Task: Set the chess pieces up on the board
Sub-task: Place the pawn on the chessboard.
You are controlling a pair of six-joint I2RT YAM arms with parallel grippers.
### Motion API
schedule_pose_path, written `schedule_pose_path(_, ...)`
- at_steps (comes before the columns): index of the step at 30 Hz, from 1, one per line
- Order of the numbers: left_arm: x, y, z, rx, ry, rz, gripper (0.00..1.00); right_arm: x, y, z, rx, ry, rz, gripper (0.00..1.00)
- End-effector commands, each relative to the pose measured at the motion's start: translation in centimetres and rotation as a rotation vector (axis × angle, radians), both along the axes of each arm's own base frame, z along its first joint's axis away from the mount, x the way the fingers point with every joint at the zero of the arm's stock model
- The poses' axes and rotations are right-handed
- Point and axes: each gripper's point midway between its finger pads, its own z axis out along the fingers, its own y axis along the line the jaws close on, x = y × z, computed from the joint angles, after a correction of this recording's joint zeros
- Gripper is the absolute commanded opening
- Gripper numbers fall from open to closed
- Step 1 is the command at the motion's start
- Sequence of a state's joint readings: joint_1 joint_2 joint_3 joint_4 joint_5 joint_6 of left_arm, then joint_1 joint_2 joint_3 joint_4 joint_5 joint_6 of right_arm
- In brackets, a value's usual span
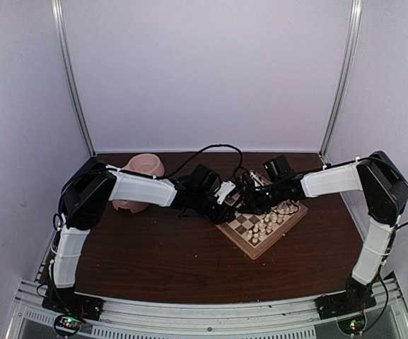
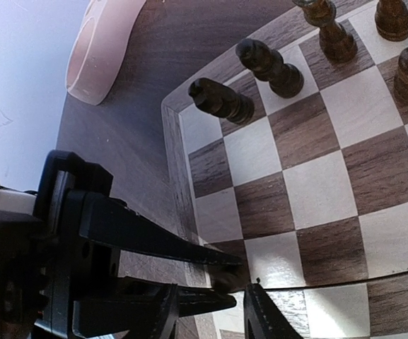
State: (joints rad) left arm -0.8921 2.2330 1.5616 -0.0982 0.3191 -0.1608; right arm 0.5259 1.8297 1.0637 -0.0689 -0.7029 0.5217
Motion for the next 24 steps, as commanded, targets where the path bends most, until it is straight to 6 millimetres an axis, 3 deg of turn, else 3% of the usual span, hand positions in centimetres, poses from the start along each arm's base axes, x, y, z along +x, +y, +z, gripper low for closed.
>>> schedule_pose_path(1,-0.7,-0.4,-1.2,0.007,0.001,-0.032,0.23,0.9,1.1,1.1,0.052,-0.012,0.005,0.32)
schedule_pose_path(11,-0.8,-0.1,-1.5,0.02,0.007,-0.027,0.25,0.7,0.8,0.2,0.018,-0.002,0.01,0.28)
schedule_pose_path(15,-0.9,-0.1,-0.8,0.01,0.005,-0.028,0.31,0.7,0.3,0.6,-0.014,-0.025,0.013,0.3)
schedule_pose_path(18,-1.0,0.3,0.4,-0.003,-0.008,-0.018,0.38,0.7,-0.1,1.4,-0.034,-0.055,0.014,0.33)
schedule_pose_path(24,-1.5,1.9,5.4,-0.054,-0.079,0.008,0.52,0.4,-1.2,3.2,-0.09,-0.147,0.035,0.37)
